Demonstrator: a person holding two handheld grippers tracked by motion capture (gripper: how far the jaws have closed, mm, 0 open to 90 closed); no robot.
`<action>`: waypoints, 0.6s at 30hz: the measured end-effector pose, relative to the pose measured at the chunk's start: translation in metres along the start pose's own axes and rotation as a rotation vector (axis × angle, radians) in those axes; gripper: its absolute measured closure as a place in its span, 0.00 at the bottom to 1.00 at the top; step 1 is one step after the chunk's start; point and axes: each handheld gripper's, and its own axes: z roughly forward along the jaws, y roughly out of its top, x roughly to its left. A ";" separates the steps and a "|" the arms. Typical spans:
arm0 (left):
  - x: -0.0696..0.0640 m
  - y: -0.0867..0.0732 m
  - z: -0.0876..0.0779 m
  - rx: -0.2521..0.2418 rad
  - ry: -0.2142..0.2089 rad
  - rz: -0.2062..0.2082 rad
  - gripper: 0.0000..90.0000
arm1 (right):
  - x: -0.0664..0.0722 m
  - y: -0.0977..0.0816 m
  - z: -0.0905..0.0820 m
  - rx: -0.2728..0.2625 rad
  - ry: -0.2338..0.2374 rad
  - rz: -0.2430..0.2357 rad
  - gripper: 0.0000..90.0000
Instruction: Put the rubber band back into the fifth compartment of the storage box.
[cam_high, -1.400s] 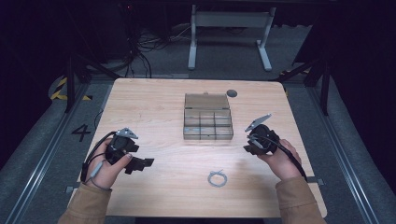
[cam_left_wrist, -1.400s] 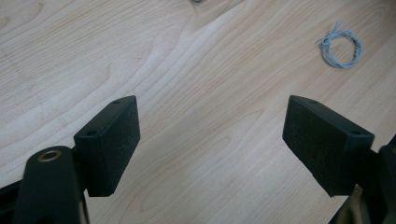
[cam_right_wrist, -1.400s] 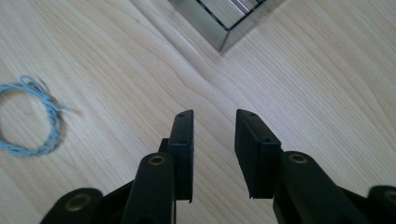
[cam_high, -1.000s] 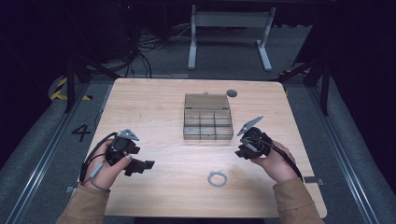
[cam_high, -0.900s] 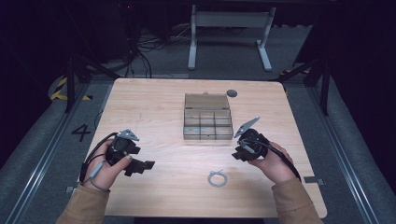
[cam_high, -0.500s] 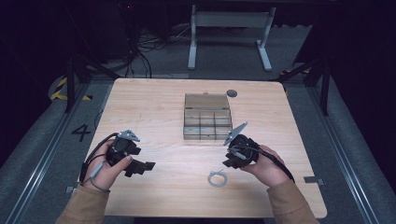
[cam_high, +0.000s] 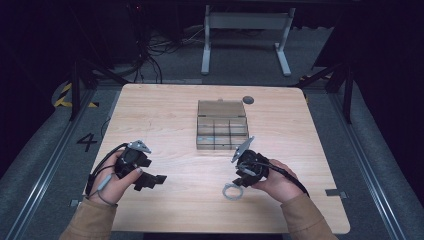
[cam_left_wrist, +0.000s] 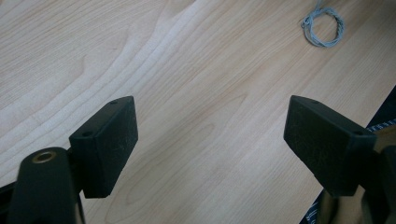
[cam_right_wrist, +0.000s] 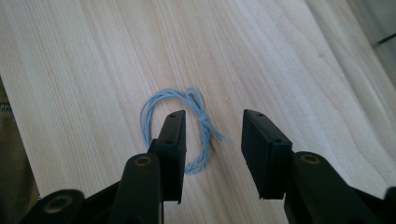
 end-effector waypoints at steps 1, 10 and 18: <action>0.000 0.000 0.000 0.000 0.000 0.000 0.21 | 0.001 0.000 0.002 0.011 0.005 0.000 0.68; 0.000 0.000 0.001 0.004 0.000 0.003 0.20 | 0.003 0.003 0.018 0.040 0.002 -0.025 0.69; 0.000 0.000 0.000 0.004 0.001 0.002 0.20 | 0.002 0.003 0.029 0.068 -0.002 -0.042 0.75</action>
